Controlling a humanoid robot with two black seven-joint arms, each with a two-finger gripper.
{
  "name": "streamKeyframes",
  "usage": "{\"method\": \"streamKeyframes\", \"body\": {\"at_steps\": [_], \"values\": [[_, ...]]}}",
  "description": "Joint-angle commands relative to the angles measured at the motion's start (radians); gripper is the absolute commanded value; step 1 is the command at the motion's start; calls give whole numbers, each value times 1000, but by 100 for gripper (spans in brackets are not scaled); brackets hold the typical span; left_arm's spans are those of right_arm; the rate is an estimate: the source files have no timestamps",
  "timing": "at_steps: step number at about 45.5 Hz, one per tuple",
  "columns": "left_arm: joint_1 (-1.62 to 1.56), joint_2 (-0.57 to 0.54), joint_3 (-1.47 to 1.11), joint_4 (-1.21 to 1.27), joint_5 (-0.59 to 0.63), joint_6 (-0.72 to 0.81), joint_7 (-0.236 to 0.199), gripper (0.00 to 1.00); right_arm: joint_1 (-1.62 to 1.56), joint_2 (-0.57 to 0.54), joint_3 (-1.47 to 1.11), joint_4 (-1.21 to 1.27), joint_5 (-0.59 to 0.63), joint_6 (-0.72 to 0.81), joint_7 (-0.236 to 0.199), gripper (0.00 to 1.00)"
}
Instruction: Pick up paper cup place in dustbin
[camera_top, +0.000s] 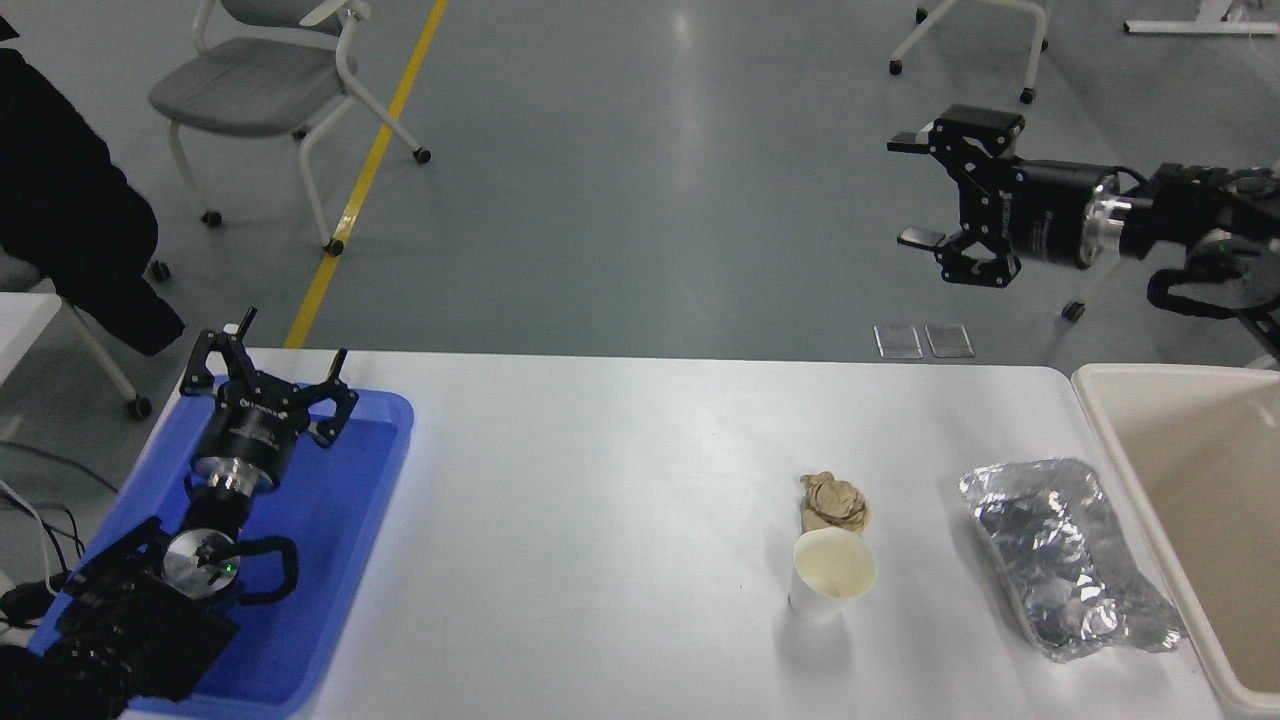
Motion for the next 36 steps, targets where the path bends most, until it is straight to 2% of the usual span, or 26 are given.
{"method": "streamKeyframes", "body": {"at_steps": [1,8,18,24,30,36], "values": [[0,0,0,0,0,0,0,100,352,1,-509,199,-89,11,-2,100],[0,0,0,0,0,0,0,100,522,66,-705,356,-134,53,-2,100],[1,2,0,0,0,0,0,100,736,215,-892,540,-112,97,0,100],[1,2,0,0,0,0,0,100,817,301,-961,649,-31,100,2,100],[1,2,0,-3,0,0,0,100,892,383,-1072,755,99,100,2,100],[1,2,0,0,0,0,0,100,923,411,-1115,781,198,100,3,100]]}}
